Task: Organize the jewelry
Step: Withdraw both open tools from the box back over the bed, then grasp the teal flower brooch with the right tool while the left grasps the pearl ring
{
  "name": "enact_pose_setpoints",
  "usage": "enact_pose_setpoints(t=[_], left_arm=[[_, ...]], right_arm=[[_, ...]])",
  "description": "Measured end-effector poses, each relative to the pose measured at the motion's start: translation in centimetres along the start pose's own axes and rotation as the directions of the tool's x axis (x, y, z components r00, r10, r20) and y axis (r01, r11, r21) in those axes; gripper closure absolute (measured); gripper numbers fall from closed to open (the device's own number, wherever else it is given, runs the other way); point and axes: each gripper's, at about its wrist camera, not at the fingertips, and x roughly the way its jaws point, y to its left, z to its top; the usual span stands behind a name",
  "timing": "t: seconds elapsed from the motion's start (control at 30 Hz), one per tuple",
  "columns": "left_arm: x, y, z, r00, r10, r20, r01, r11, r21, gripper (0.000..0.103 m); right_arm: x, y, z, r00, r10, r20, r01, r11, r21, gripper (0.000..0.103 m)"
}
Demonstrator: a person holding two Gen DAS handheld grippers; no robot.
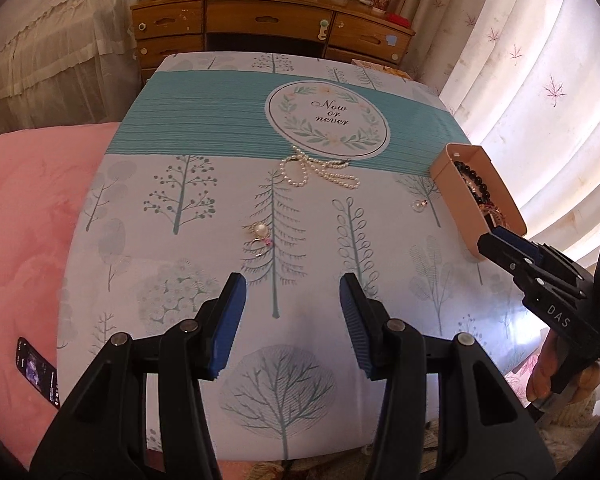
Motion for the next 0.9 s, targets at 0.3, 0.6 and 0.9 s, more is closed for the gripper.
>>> enact_pose_setpoints(t=[0.3, 0.6, 0.9], left_arm=[[3.3, 4.2, -1.4, 0.997, 0.014, -0.078, -0.018, 0.999, -0.047, 0.058], [6.5, 4.9, -1.2, 0.992, -0.025, -0.121, 0.019, 0.999, -0.050, 0.058], [7.8, 5.2, -0.1, 0.992, -0.040, -0.121, 0.034, 0.998, -0.044, 0.058]], right_arm=[[4.7, 6.1, -2.5, 0.968, 0.162, -0.190, -0.201, 0.958, -0.206, 0.062], [8.5, 9.9, -5.7, 0.959, 0.124, -0.254, -0.220, 0.892, -0.394, 0.063], [11.7, 9.0, -4.7, 0.958, 0.122, -0.259, -0.214, 0.907, -0.364, 0.076]])
